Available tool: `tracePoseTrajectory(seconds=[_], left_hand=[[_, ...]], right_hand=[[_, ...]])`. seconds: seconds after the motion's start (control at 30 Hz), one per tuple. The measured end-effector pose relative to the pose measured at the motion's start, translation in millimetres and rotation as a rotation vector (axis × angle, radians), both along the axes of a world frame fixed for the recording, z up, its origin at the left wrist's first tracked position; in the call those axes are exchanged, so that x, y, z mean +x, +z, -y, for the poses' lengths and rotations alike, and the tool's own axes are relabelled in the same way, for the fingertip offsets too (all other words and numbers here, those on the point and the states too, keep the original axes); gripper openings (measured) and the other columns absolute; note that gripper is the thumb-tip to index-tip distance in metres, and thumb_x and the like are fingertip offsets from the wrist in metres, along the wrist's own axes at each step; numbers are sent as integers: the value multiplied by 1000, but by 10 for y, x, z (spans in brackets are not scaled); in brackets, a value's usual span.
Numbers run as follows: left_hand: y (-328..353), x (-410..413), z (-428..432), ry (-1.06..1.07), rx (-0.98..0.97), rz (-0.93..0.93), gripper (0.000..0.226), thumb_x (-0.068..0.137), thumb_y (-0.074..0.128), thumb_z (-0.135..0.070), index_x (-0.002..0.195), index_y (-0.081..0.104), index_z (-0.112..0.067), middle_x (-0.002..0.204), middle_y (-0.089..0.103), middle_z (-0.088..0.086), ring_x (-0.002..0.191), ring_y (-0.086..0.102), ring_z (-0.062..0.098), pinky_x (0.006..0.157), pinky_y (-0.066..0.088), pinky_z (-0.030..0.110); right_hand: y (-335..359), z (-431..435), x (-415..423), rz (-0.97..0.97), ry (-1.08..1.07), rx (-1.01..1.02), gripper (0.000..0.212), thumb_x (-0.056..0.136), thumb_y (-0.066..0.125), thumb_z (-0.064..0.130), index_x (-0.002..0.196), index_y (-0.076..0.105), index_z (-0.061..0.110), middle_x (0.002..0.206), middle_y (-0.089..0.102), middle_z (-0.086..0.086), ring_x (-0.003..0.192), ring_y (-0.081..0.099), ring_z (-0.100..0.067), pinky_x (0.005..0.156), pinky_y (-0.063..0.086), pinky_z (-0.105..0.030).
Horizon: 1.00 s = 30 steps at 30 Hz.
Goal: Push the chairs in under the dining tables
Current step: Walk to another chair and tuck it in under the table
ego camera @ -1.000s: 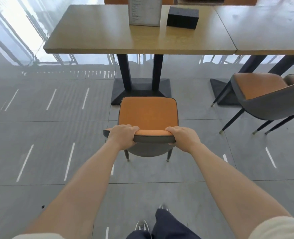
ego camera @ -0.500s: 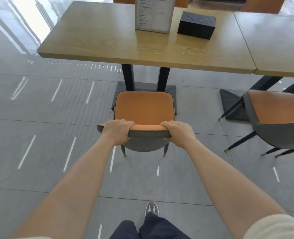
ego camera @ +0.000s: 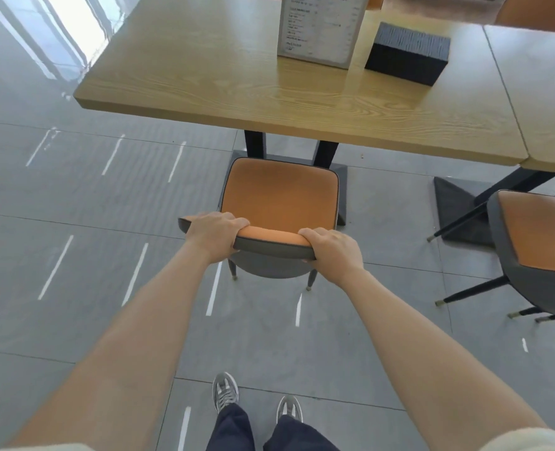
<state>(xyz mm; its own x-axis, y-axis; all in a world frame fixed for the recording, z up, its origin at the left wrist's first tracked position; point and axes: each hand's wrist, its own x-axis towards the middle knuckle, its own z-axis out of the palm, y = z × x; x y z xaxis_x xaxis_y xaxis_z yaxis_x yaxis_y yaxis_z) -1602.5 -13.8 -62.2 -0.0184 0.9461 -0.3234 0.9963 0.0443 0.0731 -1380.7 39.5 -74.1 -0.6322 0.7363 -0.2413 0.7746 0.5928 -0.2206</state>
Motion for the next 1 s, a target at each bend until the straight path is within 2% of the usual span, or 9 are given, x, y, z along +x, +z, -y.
tracePoseTrajectory(seconds=[0.1,0.33,0.43,0.5,0.6,0.7,0.83,0.9,1.0], left_hand=[[-12,-66,-18,-10,5,2,32,89,50,-18,120,53,-26,114,63,2,106,57,25,93,41,39],[-43,-68,1,-26,10,18,30,87,49,-16,116,54,-23,113,63,3,107,57,27,93,40,41],[-55,-80,22,-36,18,25,29,87,53,-25,115,54,-21,114,63,4,108,56,26,95,40,41],[-54,-99,47,-63,19,36,37,86,57,-36,120,50,-21,122,59,3,115,53,25,99,38,41],[11,-223,116,-131,-24,44,61,89,54,-47,141,31,-23,149,35,7,138,32,26,114,26,44],[109,-496,236,-132,-64,13,67,95,37,-50,150,8,-24,161,6,4,148,6,24,120,8,46],[326,-1102,417,-12,-32,-25,59,101,22,-41,150,-3,-21,161,-6,4,149,-5,24,120,2,46],[501,-1742,627,144,23,-41,58,101,21,-39,150,-5,-19,160,-8,4,148,-7,23,120,0,45],[566,-1982,637,183,58,3,58,102,20,-38,150,-7,-19,160,-10,3,148,-8,21,120,-1,43]], right_hand=[[-18,-12,-58,10,3,21,36,93,50,15,128,47,22,115,63,-4,99,59,-27,78,47,-35],[53,19,-73,48,-47,-41,39,92,55,26,130,46,24,120,62,-3,104,58,-27,82,48,-36],[114,52,-104,76,-94,-94,40,91,56,31,129,45,25,120,61,-4,105,58,-26,81,47,-34],[167,81,-124,113,-111,-142,50,89,58,39,134,40,24,125,58,-4,110,56,-26,87,48,-37],[294,136,-251,171,-114,-213,73,89,53,51,147,19,22,147,39,-3,129,44,-25,103,42,-41],[374,203,-576,166,-107,-199,73,93,40,55,150,7,24,158,19,-1,142,28,-25,113,31,-44],[428,176,-1371,126,-137,-94,62,99,27,49,151,5,22,161,6,-5,148,13,-27,118,20,-41],[505,218,-2164,57,-35,-48,63,99,26,48,151,1,20,161,0,-7,148,7,-26,119,14,-40],[578,183,-2436,41,-13,-35,66,100,24,46,151,-5,16,160,-8,-10,149,-3,-26,120,6,-40]])
